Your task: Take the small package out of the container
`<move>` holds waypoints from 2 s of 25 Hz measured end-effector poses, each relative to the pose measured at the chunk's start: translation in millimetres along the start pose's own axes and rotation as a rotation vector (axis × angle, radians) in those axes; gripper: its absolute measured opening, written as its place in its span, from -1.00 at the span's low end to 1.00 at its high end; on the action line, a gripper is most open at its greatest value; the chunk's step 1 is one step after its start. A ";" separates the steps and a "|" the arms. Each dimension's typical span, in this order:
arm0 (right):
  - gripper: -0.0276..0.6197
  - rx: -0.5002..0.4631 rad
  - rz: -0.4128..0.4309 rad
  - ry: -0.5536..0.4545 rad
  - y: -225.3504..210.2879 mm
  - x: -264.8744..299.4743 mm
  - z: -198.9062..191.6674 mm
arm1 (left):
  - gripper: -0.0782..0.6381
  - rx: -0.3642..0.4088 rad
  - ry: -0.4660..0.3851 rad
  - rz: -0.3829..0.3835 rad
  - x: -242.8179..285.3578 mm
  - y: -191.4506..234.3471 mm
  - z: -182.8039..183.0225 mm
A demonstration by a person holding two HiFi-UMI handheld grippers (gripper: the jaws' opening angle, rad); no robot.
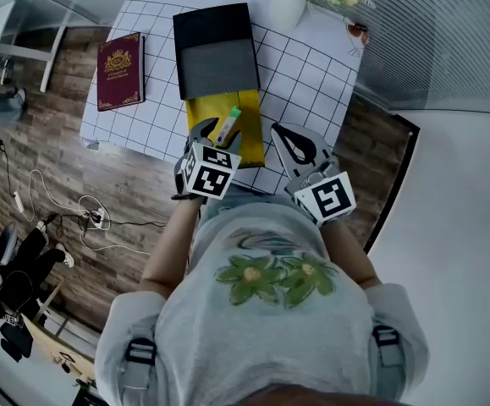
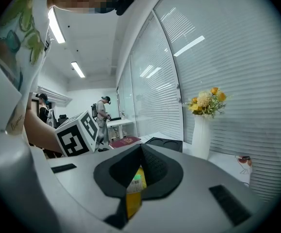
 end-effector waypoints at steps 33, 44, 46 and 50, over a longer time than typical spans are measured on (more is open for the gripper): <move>-0.90 0.013 -0.042 0.014 -2.0 -0.8 -9.0 | -0.21 -0.044 0.127 -0.053 45.7 9.8 -27.1; -0.89 0.013 -0.044 0.021 -1.8 2.3 -9.8 | -0.22 -0.043 0.144 -0.050 49.4 11.6 -32.9; -0.89 0.014 -0.046 0.024 -1.7 2.9 -8.9 | -0.22 -0.043 0.149 -0.045 49.6 12.4 -33.2; -0.89 0.015 -0.048 0.027 -1.6 4.0 -9.2 | -0.25 -0.040 0.160 -0.038 50.7 14.0 -33.5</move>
Point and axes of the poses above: the fingertips, and each gripper's own axes: x forward along the fingers, y to its left, z out of its top, the point moved 10 cm from there along -x, backward along the fingers, and after that the axes turned 4 degrees about -y, right-handed, at the moved point
